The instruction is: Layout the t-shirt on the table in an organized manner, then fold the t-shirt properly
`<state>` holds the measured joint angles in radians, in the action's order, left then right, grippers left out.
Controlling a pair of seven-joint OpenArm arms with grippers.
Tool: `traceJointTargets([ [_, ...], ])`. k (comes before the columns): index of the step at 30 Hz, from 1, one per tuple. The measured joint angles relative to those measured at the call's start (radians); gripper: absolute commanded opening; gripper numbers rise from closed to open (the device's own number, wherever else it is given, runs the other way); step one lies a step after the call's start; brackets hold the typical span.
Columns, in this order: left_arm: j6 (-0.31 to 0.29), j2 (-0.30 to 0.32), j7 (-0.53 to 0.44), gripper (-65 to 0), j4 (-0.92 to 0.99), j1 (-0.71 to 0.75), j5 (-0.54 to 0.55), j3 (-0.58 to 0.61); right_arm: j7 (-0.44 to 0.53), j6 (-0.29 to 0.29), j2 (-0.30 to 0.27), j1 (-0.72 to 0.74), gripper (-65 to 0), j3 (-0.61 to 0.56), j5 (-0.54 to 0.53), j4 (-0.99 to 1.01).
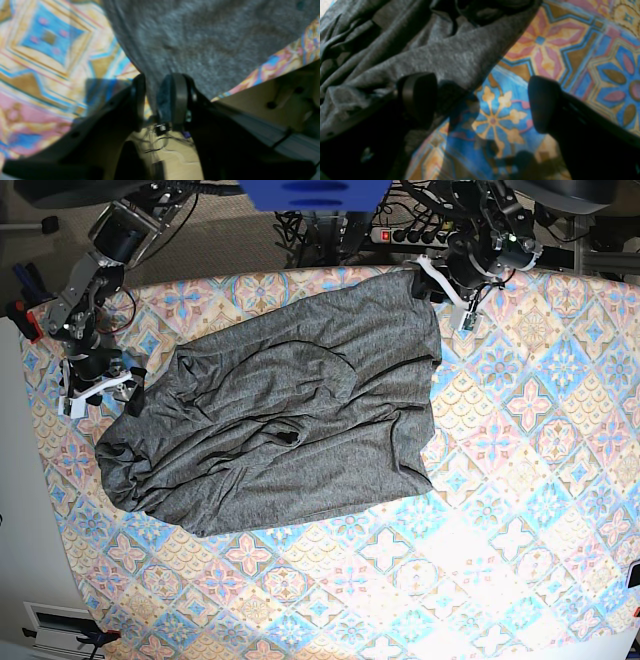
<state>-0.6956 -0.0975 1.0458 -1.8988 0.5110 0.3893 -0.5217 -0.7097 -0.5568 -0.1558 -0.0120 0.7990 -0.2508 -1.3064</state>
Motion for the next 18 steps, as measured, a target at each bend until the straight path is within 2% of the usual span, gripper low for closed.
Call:
traceJointTargets([
  [7,-0.001,0.001,0.008,-47.8,0.005,0.000,0.006,0.003,0.000,0.003,-0.005,0.000,-10.5,0.000,0.000,0.000],
  [10,-0.009,0.000,-0.003,-47.8,0.018,-0.003,-0.025,0.004,0.000,0.003,-0.005,0.000,-10.5,0.000,0.000,0.000],
  [13,-0.028,0.002,-0.042,-48.1,0.086,-0.028,0.014,0.002,0.000,0.003,-0.005,0.000,-10.5,0.000,0.000,0.000],
  [15,-0.037,0.011,-0.080,-52.6,0.148,-0.058,0.048,0.002,0.000,0.003,-0.005,0.000,-10.5,0.000,0.000,0.000],
  [18,-0.032,0.010,-0.140,-65.0,0.204,-0.084,0.042,0.019,0.000,0.002,-0.005,-0.002,-10.5,0.000,0.000,0.000],
])
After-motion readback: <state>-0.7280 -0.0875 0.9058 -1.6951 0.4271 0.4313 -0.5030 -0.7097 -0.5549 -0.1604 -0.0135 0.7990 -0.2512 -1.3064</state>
